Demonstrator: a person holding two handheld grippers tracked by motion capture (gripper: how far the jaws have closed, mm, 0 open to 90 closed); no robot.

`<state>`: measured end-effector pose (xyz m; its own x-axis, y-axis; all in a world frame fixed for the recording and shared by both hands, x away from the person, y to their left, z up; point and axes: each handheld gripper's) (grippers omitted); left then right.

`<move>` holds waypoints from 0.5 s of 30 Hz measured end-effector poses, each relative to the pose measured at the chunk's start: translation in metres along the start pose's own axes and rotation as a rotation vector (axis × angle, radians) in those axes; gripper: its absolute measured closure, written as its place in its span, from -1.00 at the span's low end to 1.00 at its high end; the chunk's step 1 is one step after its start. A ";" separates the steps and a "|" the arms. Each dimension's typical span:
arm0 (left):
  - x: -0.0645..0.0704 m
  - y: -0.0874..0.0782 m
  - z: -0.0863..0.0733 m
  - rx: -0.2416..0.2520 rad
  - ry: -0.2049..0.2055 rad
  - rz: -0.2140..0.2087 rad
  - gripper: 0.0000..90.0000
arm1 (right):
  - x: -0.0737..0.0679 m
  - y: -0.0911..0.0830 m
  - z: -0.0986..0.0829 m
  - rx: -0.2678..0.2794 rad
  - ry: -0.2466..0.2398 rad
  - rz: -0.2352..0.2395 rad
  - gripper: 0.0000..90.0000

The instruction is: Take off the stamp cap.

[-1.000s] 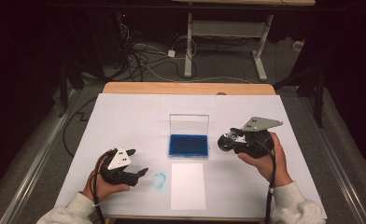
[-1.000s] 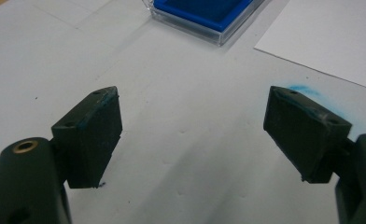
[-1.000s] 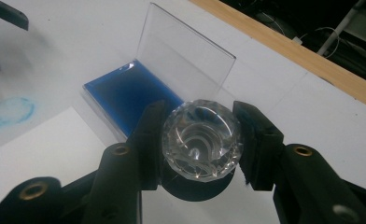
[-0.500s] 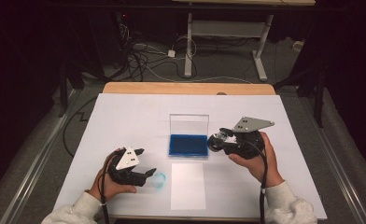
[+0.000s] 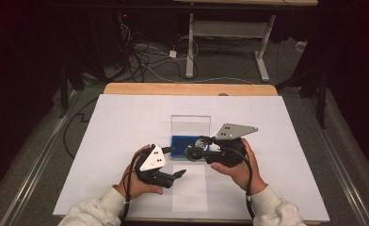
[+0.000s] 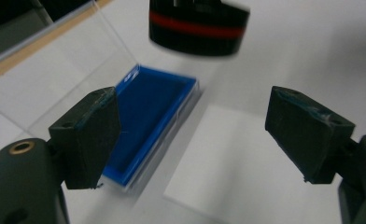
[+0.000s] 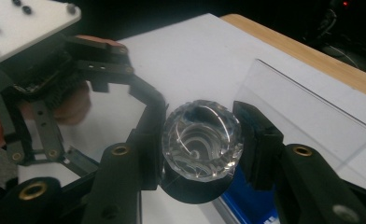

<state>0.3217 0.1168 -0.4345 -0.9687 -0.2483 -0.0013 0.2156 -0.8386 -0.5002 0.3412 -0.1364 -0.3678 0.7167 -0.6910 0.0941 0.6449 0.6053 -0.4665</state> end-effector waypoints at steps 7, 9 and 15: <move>0.010 0.004 0.012 0.033 0.063 0.049 -0.37 | -0.008 0.001 -0.002 0.031 0.032 0.044 0.26; 0.011 0.006 0.012 0.026 0.064 0.060 -0.28 | -0.008 0.002 -0.003 0.034 0.043 0.039 0.27; 0.010 0.012 0.010 0.009 0.053 0.052 -0.21 | -0.008 0.005 -0.006 0.041 0.079 0.053 0.27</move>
<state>0.3154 0.0993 -0.4314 -0.9612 -0.2659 -0.0736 0.2670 -0.8294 -0.4908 0.3369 -0.1304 -0.3760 0.7281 -0.6854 -0.0003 0.6179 0.6566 -0.4326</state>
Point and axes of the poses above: each handheld gripper's, and its own axes: y roughly forward along the jaws, z roughly out of its top, x roughly to its right, and after that the axes turned 14 degrees about -z, right-handed
